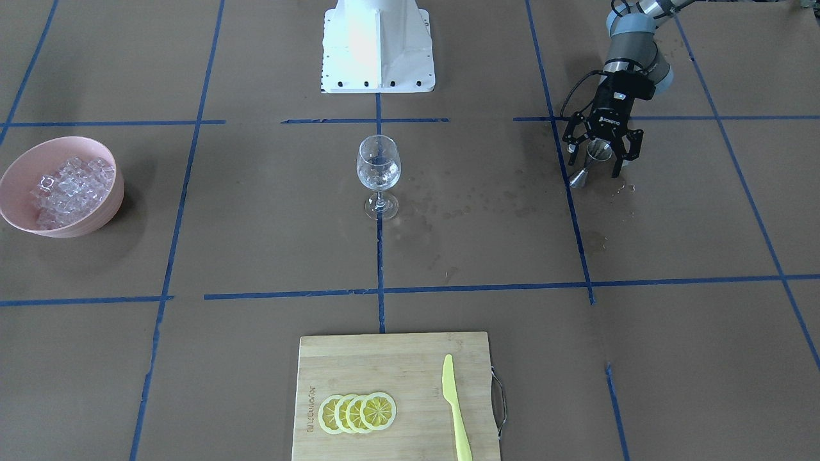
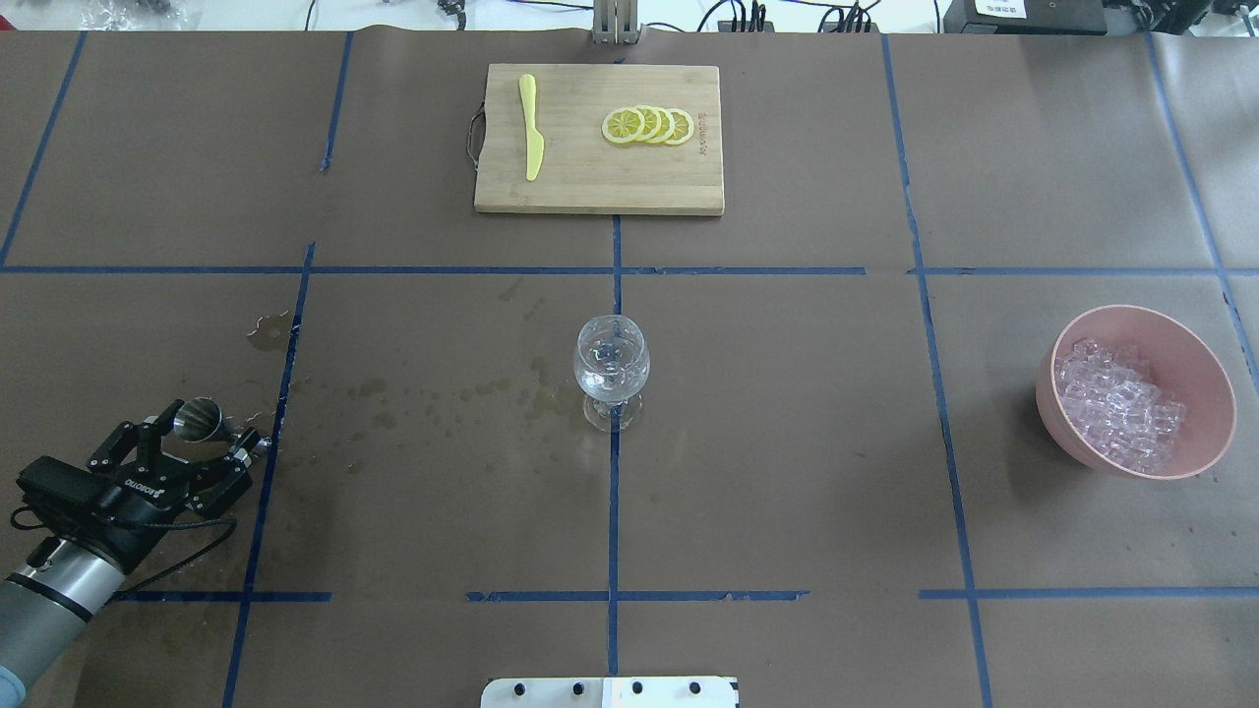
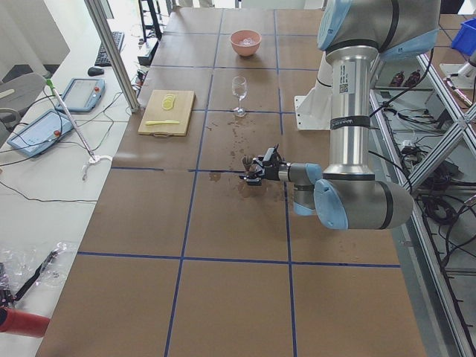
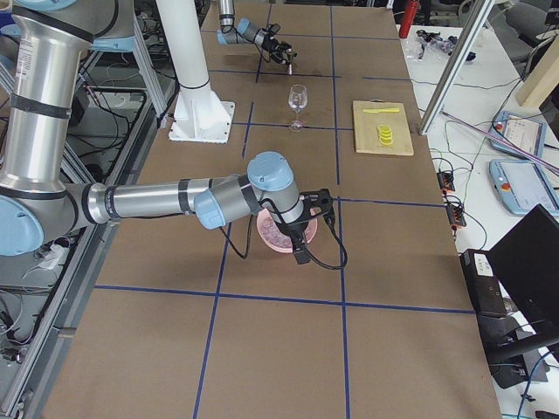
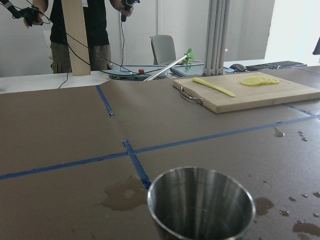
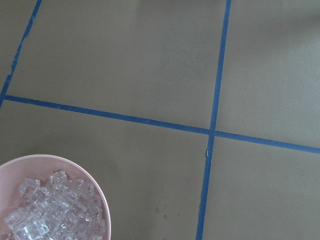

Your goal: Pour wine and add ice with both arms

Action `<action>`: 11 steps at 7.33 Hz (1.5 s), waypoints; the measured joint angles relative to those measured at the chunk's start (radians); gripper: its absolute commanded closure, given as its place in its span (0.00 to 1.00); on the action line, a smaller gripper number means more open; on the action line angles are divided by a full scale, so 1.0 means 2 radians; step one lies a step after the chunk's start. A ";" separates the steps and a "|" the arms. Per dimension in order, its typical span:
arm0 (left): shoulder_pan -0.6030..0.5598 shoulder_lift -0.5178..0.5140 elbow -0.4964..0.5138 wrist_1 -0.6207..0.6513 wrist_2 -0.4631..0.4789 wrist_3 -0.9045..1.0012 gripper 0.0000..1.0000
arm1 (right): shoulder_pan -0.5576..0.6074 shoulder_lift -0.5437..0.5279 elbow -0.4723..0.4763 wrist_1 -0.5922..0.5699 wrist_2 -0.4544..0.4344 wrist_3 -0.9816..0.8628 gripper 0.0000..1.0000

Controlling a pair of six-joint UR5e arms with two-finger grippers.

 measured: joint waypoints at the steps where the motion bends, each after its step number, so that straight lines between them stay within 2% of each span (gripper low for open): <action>1: 0.000 0.000 -0.005 -0.002 0.021 0.000 0.01 | 0.000 0.000 0.000 0.000 0.000 0.000 0.00; 4: 0.000 0.000 -0.039 -0.020 0.059 0.028 0.01 | 0.000 0.000 -0.001 0.000 0.000 0.001 0.00; 8: -0.001 0.000 -0.097 -0.077 0.058 0.151 0.01 | 0.000 0.000 -0.001 -0.001 0.000 0.001 0.00; 9: -0.007 0.003 -0.108 -0.077 0.041 0.174 0.01 | 0.000 0.000 -0.001 -0.001 0.000 0.002 0.00; 11: -0.067 0.010 -0.114 -0.056 -0.045 0.188 0.01 | 0.000 0.001 -0.003 -0.001 0.000 0.001 0.00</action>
